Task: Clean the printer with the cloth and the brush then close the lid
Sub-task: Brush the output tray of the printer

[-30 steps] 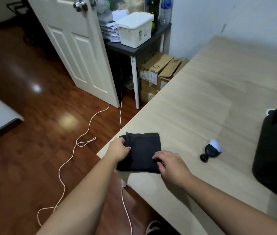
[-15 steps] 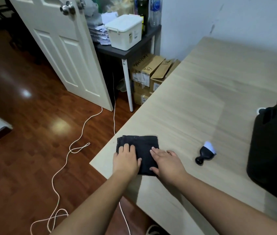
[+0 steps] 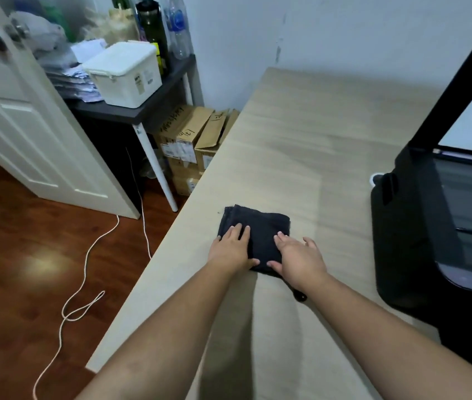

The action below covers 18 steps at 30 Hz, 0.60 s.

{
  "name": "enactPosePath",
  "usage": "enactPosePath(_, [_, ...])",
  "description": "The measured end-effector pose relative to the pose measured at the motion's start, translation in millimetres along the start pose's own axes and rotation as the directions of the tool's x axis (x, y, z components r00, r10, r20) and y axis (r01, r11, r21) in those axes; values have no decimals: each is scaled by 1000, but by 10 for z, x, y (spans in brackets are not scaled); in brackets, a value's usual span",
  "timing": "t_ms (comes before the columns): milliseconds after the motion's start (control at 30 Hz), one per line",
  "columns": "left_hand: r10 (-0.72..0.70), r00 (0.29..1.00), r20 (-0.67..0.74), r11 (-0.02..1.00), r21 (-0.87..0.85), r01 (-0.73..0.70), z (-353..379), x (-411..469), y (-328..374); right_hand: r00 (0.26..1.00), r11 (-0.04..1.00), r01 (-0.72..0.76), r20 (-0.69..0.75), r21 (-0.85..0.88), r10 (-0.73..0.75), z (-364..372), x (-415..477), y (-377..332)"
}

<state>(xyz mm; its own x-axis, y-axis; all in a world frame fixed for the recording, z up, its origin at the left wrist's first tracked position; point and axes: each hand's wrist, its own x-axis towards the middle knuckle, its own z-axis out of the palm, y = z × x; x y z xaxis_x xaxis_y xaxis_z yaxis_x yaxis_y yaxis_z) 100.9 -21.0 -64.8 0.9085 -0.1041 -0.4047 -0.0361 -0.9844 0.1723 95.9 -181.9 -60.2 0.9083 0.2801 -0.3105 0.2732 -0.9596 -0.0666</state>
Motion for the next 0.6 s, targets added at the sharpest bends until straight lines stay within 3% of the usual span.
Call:
enactPosePath(200, [49,998,26,998,26,-50,10,32,-38,1000,1000,-12,-22,28,12,57,-33,0])
enactPosePath(300, [41,998,-58,999,23,-40,12,-76,38,998,976,-8,-55,217,20,-41,-104,80])
enactPosePath(400, [44,979,-200,997,-54,-56,97,-292,157,953,894,-29,-257,447,159,-91,-368,222])
enactPosePath(467, [54,970,-238,996,-55,-69,221,-476,235,917,858,-67,-308,509,254,-48,-621,256])
enactPosePath(600, [74,975,-207,996,-30,-82,536,-824,298,959,964,-91,-240,251,153,202,-936,192])
